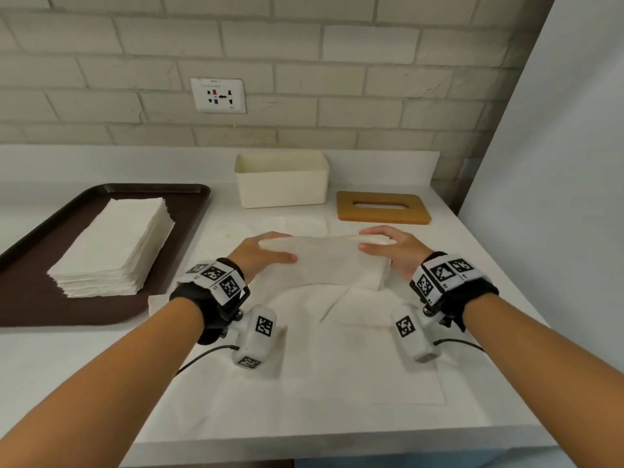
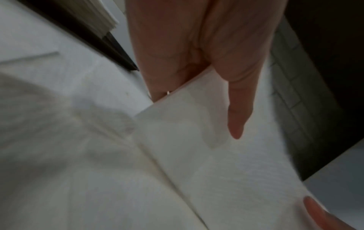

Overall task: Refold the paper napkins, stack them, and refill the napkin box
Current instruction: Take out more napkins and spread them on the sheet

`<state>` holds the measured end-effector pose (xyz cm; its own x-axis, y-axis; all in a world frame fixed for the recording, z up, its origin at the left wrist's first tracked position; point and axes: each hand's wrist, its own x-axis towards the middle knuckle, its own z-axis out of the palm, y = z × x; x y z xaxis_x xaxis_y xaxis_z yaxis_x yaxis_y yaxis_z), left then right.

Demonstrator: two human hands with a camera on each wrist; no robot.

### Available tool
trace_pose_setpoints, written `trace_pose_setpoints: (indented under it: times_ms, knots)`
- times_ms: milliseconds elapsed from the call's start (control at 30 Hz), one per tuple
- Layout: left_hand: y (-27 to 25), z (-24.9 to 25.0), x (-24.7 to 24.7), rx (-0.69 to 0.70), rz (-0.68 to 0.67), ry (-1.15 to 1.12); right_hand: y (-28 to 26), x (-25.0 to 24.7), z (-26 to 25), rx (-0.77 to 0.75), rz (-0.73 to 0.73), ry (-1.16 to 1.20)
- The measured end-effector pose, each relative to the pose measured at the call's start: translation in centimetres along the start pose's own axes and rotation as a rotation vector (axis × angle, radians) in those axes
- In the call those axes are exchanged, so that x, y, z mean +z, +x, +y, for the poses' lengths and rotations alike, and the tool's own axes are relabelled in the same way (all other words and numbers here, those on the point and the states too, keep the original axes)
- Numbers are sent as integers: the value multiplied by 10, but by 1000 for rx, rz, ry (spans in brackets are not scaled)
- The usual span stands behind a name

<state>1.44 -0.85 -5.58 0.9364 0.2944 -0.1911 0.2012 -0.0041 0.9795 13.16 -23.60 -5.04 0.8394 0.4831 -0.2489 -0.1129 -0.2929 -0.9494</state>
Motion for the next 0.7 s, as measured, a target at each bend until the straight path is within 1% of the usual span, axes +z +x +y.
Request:
trace_pose_setpoints:
  times_ms: [33,100,167,200,267,333,433,500,533,600,667,700]
  knots:
    - [0,-3,1,-16,-14,-12,2,0,5,22,-15,-26]
    - [3,-8,2,-38,-3,-104,2,0,10,57,-24,-4]
    - [5,-11,0,-46,16,-190,4,0,13,84,-75,55]
    - [6,-13,-1,-54,4,-205,2,1,12,99,-108,68]
    - [7,-18,-4,-64,-42,-183,5,1,15,129,-94,54]
    - [8,-22,-7,-62,-77,-127,8,-1,18,127,-88,65]
    - [8,-24,-7,-27,-121,-32,6,0,13,122,-207,84]
    - [11,-24,-5,-3,-122,4,7,1,12,133,-228,68]
    - [12,-23,-5,9,-102,-16,8,1,10,135,-224,44]
    - [16,-22,-6,17,-54,-134,18,-1,12,120,-184,47]
    - [18,-21,-4,-27,-57,-198,23,-3,13,102,-177,22]
    - [17,-20,-3,-49,-82,-176,27,-4,14,109,-200,0]
